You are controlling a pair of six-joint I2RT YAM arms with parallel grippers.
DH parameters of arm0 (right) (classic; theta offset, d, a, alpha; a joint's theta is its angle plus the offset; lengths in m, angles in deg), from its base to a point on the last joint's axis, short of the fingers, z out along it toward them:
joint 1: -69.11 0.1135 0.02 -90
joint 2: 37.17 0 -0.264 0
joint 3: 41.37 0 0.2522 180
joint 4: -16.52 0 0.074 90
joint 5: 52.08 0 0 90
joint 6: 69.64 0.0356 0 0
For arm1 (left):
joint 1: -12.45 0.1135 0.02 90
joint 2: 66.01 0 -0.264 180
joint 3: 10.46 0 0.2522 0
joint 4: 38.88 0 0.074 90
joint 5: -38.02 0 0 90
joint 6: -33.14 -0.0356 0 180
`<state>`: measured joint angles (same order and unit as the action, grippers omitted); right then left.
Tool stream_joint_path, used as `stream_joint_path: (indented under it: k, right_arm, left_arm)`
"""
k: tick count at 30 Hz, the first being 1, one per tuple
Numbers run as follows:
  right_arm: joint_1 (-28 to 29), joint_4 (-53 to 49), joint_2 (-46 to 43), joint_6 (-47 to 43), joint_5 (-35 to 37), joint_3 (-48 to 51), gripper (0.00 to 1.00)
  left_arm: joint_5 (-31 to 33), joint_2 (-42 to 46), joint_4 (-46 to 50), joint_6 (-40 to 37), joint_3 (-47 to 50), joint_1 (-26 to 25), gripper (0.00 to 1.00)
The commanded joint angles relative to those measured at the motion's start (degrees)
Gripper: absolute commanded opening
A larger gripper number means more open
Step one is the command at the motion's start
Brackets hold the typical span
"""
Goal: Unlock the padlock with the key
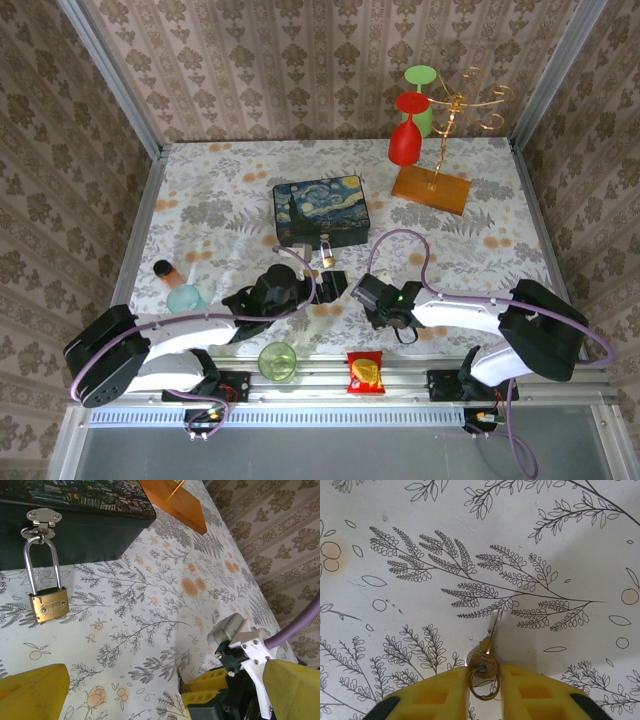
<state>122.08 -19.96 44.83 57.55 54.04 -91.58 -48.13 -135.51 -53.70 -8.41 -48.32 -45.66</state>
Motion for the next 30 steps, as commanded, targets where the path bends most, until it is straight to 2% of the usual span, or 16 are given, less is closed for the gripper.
stream_joint_path:
  k: [1,7,8,15,21,24,30]
  right_arm:
    - [-0.80,2.40,2.97,-0.35,-0.76,1.20,0.17]
    - [-2.12,5.89,0.02,-0.72,-3.02,3.41,0.06]
    - [-2.78,6.96,-0.80,-0.67,-3.86,4.26,0.02]
    - [-6.14,11.06,-8.97,-2.76,-6.97,8.84,0.00]
    - [-9.45,15.23,-22.14,-7.74,-15.02,12.87,0.00]
    - [-9.99,15.64,-28.46,-11.04,-18.58,13.58,0.00]
    - [-10.18,15.97,-35.25,-14.34,-24.83,13.00,0.00]
  left_arm:
    - [-0.08,0.84,-2.01,1.37,1.00,-0.22,1.00]
    - [0.77,1.29,-2.45,1.74,1.86,-0.19,1.00]
    - [0.88,1.29,-2.49,1.74,1.94,-0.17,1.00]
    - [1.42,0.60,-2.36,1.10,1.21,-0.21,1.00]
    - [2.93,-1.00,-4.05,2.64,-0.04,-0.67,1.00]
    - [0.99,-3.10,-9.25,4.36,-1.28,-1.69,0.94]
    - [-1.25,-6.79,-10.03,3.85,-6.38,-3.68,0.87]
